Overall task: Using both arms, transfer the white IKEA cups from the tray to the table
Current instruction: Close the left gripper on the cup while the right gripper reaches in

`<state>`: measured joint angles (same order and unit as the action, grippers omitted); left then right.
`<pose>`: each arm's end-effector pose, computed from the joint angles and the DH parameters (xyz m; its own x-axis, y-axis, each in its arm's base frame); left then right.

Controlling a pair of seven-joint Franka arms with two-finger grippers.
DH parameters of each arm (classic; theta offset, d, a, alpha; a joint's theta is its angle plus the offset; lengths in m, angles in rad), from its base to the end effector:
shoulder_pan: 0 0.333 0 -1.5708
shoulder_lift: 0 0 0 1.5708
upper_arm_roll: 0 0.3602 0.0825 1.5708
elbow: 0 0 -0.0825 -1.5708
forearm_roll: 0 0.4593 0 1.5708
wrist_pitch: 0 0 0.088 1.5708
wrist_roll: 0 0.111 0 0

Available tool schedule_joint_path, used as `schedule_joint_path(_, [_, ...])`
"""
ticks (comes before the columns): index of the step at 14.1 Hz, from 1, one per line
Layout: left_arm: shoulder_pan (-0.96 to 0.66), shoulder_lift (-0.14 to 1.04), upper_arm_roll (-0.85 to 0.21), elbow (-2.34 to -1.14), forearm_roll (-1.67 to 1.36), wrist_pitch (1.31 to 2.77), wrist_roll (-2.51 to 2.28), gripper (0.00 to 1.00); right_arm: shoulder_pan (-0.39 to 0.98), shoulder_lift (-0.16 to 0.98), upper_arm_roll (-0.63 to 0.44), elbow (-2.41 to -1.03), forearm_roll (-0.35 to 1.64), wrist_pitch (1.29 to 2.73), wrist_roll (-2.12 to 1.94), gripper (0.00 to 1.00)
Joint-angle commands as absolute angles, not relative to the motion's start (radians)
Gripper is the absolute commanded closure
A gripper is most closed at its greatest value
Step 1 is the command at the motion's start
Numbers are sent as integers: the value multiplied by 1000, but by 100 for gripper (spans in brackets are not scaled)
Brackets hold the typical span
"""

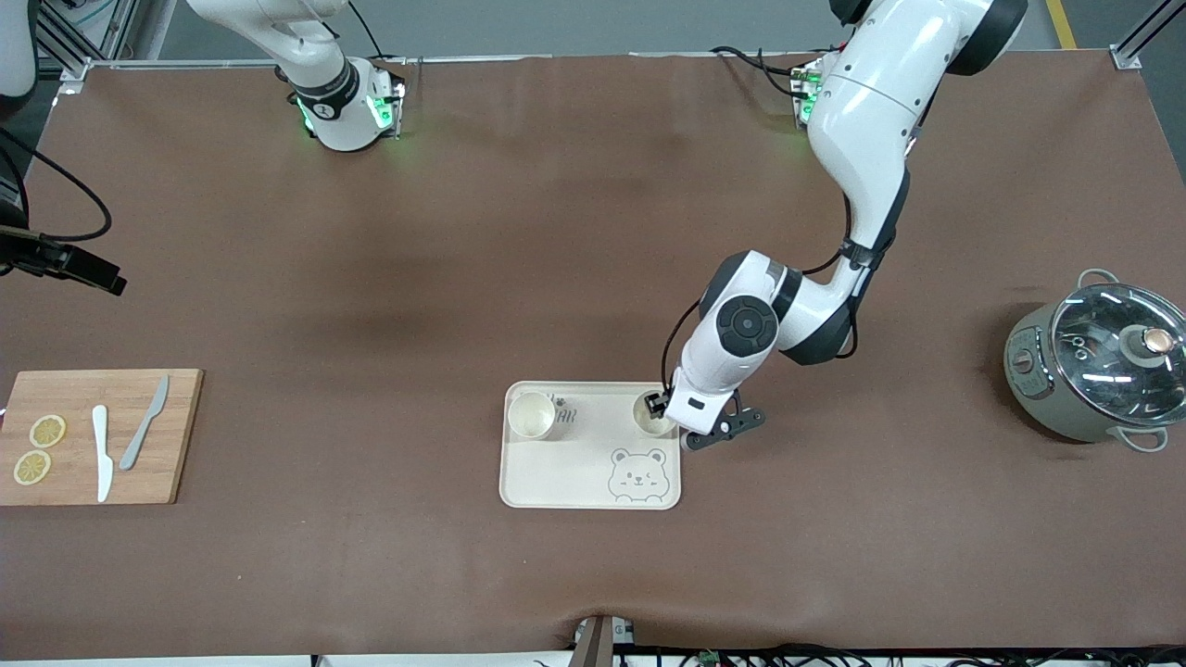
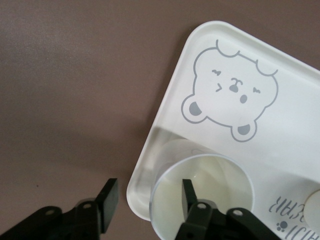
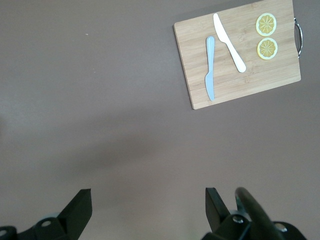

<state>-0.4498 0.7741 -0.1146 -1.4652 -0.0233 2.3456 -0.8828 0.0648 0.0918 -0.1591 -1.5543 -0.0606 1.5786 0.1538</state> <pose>0.7035 -0.4254 0.2150 0.9323 0.3617 -0.0075 0.3589 -0.9220 0.1454 0.6563 -0.0642 0.6162 0.9681 -0.2448 -0.0541 -0.2399 -0.9671 0.0842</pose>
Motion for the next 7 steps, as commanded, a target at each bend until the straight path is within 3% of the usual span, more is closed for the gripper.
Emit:
schedule_joint_path(1, [-448,784,-109,-1445,-23,2350,-874,57,57,149,-153,-1520,-97,1607,169,0])
schedule_joint_path(5, [-439,793,-109,-1445,-25,2350,-839,95,58,173,-153,-1520,-113,1661,161,0])
schedule_joint_path(7, [-439,792,-109,-1443,-26,2350,-851,100,66,184,-153,-1520,-115,1663,164,0])
